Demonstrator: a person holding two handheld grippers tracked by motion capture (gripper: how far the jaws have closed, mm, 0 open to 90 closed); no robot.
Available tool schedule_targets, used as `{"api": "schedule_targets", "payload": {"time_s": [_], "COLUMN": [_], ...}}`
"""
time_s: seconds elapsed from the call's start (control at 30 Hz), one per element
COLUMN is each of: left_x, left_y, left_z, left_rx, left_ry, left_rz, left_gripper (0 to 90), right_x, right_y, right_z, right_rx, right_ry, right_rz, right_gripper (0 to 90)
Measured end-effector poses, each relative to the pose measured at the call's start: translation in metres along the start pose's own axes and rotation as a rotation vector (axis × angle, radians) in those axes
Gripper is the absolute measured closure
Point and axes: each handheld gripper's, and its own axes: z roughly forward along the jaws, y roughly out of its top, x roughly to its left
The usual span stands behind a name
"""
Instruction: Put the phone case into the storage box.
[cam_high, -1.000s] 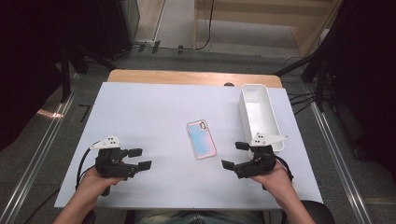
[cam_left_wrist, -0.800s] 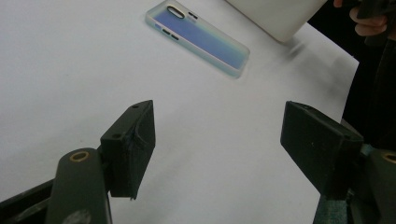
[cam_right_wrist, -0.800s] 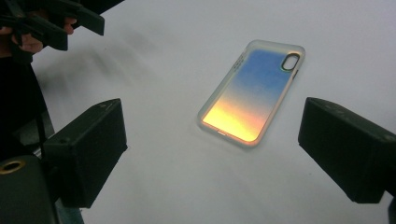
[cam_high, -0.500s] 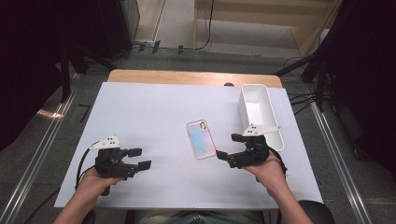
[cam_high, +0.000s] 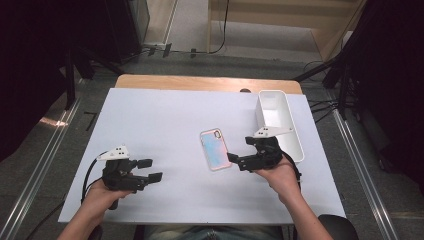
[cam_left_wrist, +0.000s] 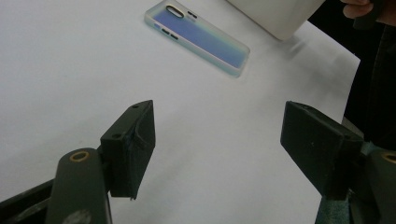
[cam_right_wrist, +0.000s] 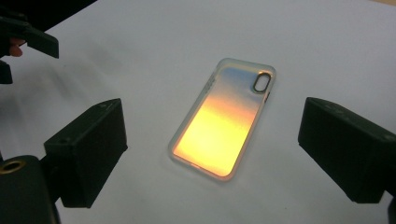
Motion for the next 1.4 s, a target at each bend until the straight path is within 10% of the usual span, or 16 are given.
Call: {"api": "schedule_targets", "payload": {"time_s": [1.4], "left_x": [0.0], "left_y": [-0.001], "left_z": [-0.001], "left_rx": [-0.008], "left_ry": [-0.002], "left_rz": [0.004], "left_gripper": [26.2], "right_x": [0.013], "right_y": [0.032], "right_z": [0.075], "right_rx": [-0.003], "right_ry": [-0.139], "right_rz": [0.076], "right_gripper": [6.5]}}
